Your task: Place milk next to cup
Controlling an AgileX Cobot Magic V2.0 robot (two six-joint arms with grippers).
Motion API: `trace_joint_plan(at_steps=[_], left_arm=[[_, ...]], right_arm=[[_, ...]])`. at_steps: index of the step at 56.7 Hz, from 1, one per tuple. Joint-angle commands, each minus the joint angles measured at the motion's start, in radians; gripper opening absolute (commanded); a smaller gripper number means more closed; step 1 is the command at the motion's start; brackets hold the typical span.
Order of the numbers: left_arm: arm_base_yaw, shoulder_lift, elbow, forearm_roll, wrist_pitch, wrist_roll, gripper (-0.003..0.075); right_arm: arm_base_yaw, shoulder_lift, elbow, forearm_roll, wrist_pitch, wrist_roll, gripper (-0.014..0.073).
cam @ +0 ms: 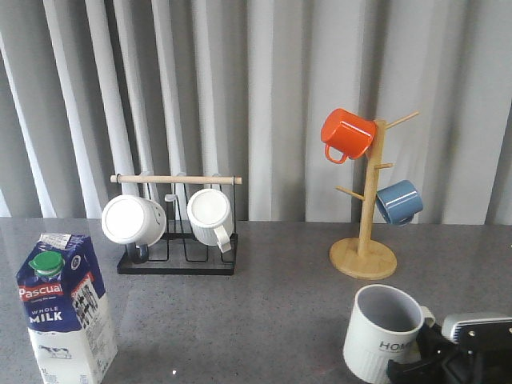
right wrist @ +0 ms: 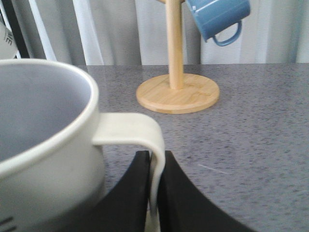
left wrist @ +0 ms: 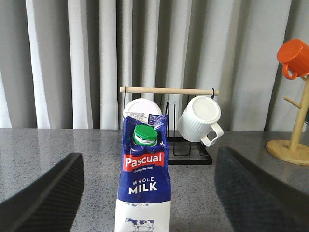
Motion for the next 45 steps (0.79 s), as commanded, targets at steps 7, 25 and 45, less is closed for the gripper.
trace_joint_plan(at_steps=[7, 25, 45], left_arm=[[-0.008, 0.008, -0.035, -0.007, -0.077, -0.009, 0.0533], [-0.008, 0.008, -0.035, -0.007, -0.077, -0.009, 0.0533], [-0.008, 0.008, -0.035, -0.007, -0.077, -0.009, 0.0533]], right_arm=[[0.207, -0.042, -0.060, 0.310, -0.035, -0.183, -0.0004], [0.267, -0.026, -0.155, 0.469, 0.049, -0.268, -0.0004], [0.271, 0.054, -0.165, 0.405, 0.081, -0.290, -0.0004]])
